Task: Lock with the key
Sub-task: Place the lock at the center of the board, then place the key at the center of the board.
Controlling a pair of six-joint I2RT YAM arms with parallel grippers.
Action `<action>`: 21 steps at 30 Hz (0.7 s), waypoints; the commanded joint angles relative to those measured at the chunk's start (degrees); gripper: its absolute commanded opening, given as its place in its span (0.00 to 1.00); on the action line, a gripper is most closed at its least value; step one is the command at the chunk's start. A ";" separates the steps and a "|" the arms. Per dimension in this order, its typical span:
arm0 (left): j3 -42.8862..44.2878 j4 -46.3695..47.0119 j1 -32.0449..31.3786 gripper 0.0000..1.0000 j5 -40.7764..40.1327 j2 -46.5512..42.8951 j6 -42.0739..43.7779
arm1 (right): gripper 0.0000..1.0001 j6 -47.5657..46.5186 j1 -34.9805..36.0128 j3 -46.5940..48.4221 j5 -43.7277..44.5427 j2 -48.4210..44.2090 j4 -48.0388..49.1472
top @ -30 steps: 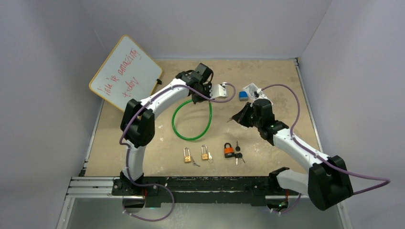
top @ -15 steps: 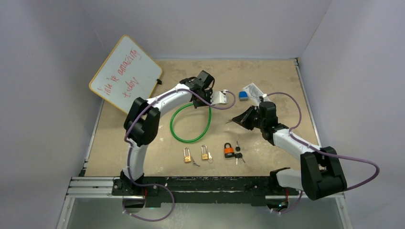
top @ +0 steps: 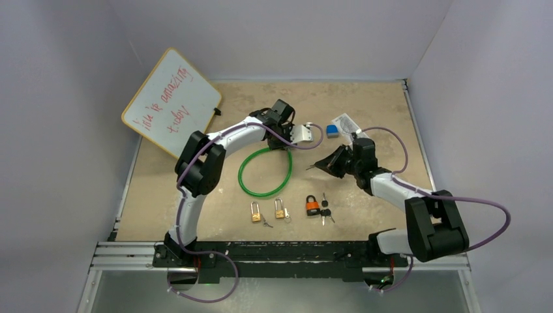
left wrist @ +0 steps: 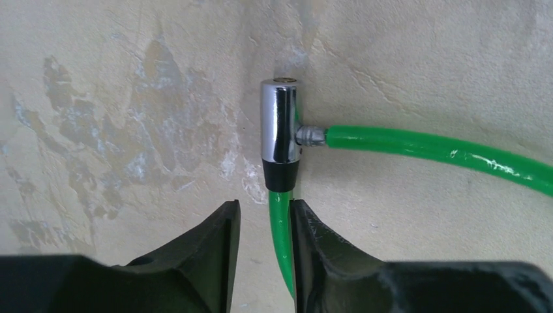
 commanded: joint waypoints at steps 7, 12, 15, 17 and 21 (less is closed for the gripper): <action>0.38 5.01 1.34 0.49 1.96 -3.87 -6.59 | 0.00 -0.40 -0.25 3.61 -1.93 2.98 3.24; -12.60 17.85 4.55 0.53 6.93 -17.08 -18.91 | 0.02 -2.70 -0.20 8.22 -4.19 9.74 4.03; -23.91 28.45 6.88 0.56 9.62 -28.08 -27.46 | 0.05 -3.91 -0.23 11.35 -4.73 13.49 4.01; -30.46 33.55 8.14 0.57 10.59 -36.49 -32.82 | 0.06 -5.85 -0.29 16.20 -5.30 16.96 1.56; -40.67 37.80 8.84 0.58 10.63 -49.66 -42.70 | 0.07 -6.98 -0.12 21.33 -8.57 23.64 -0.21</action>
